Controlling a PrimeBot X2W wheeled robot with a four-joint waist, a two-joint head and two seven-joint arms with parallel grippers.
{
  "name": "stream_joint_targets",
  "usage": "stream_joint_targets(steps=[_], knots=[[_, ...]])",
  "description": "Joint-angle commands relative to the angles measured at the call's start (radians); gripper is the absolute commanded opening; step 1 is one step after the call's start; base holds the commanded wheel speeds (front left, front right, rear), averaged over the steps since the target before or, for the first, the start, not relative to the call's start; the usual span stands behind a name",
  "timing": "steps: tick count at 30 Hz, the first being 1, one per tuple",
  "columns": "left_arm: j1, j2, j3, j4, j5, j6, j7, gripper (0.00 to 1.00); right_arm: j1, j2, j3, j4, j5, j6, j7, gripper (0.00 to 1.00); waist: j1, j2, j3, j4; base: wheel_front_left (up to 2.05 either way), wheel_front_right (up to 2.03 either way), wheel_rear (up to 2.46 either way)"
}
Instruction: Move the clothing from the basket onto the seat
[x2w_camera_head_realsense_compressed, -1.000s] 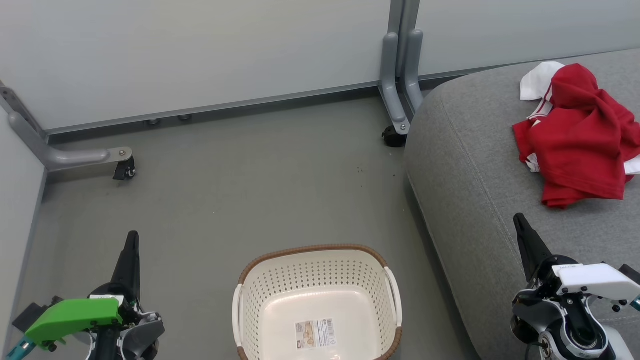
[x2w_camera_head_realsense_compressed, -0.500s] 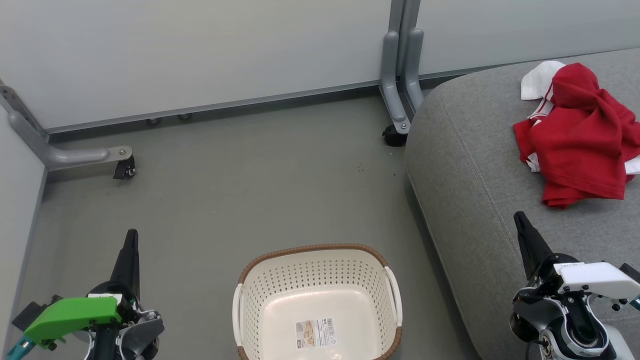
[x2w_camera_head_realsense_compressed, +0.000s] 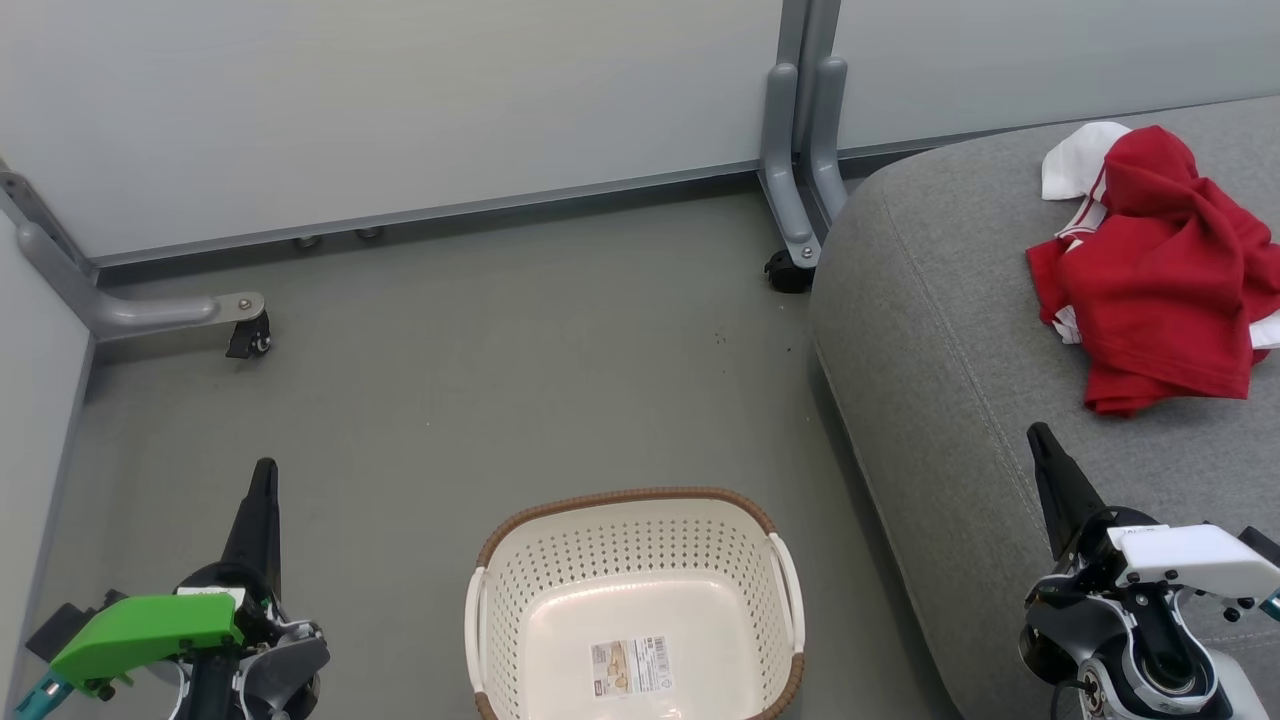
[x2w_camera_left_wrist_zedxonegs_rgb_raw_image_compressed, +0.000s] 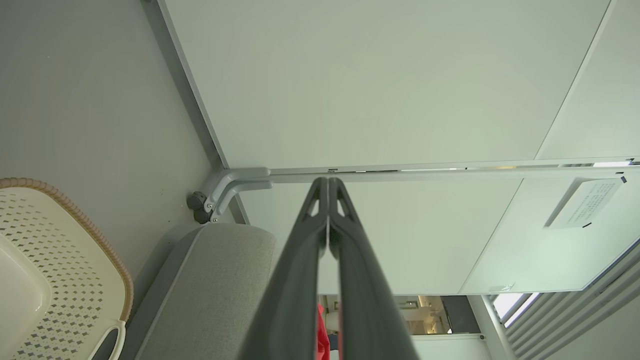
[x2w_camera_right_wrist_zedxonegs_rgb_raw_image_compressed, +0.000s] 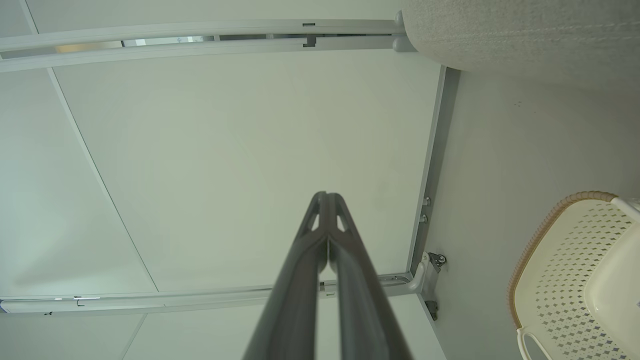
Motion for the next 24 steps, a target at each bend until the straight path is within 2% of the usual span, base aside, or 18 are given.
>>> stream_joint_targets(steps=[1, 24], knots=[[-0.013, 0.001, 0.004, 0.001, 0.004, -0.005, 0.001, 0.00, -0.007, 0.001, -0.004, 0.002, -0.005, 0.000, 0.003, 0.00, 0.0000, 0.0000, 0.000, 0.000, 0.00, 0.00, 0.00], [-0.013, -0.002, 0.009, 0.001, 0.008, -0.005, 0.005, 0.00, -0.007, 0.005, -0.010, 0.003, -0.010, 0.000, 0.009, 0.00, 0.0000, 0.0000, 0.000, 0.000, 0.00, 0.00, 0.00]])
